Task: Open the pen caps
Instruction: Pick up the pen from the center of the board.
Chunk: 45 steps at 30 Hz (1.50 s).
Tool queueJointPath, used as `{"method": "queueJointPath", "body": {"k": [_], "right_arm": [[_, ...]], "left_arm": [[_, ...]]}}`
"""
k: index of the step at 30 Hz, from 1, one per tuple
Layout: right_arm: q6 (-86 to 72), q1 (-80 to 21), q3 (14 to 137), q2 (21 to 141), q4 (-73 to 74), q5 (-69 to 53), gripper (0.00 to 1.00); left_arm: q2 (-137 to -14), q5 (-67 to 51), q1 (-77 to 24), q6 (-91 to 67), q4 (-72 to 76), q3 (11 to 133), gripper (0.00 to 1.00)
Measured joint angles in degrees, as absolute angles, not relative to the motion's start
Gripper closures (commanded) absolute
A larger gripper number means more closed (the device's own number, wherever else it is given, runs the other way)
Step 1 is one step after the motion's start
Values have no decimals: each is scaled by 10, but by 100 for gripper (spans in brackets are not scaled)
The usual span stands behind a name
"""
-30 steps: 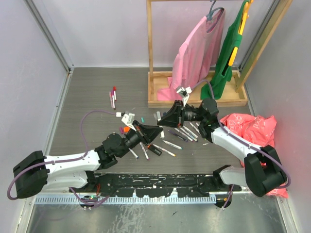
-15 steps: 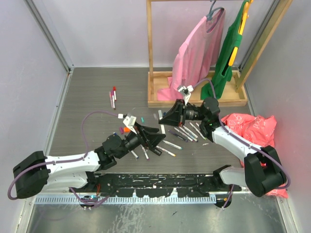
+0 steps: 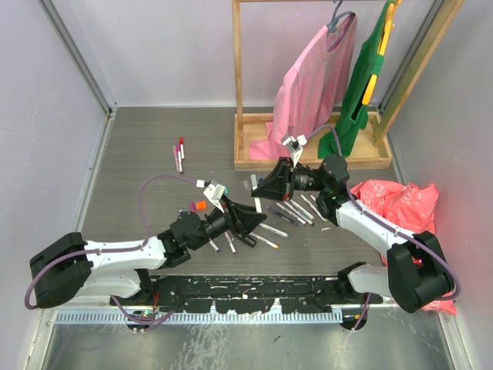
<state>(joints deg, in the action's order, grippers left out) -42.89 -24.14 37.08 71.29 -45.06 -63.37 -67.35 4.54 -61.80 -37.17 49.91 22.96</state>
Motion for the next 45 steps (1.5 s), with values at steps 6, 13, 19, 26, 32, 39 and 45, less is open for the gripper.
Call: {"method": "queueJointPath", "body": {"k": [6, 13, 19, 26, 32, 39, 45], "right_arm": [[-431, -241, 371, 713, -453, -634, 98], [-433, -241, 371, 713, -455, -633, 72], [-421, -251, 371, 713, -454, -633, 62], [-406, -263, 371, 718, -450, -631, 69], [-395, -268, 370, 721, -443, -629, 74], [-378, -273, 371, 724, -422, -628, 99], [-359, -273, 375, 724, -384, -634, 99]], "left_arm": [[-670, 47, -617, -384, 501, 235, 73], [-670, 47, -617, -394, 499, 241, 100], [-670, 49, -614, -397, 500, 243, 100], [-668, 62, -614, -397, 501, 243, 100], [-668, 65, -614, -397, 503, 243, 99], [-666, 64, -614, -396, 492, 243, 62], [-634, 61, -609, -384, 496, 217, 24]]}}
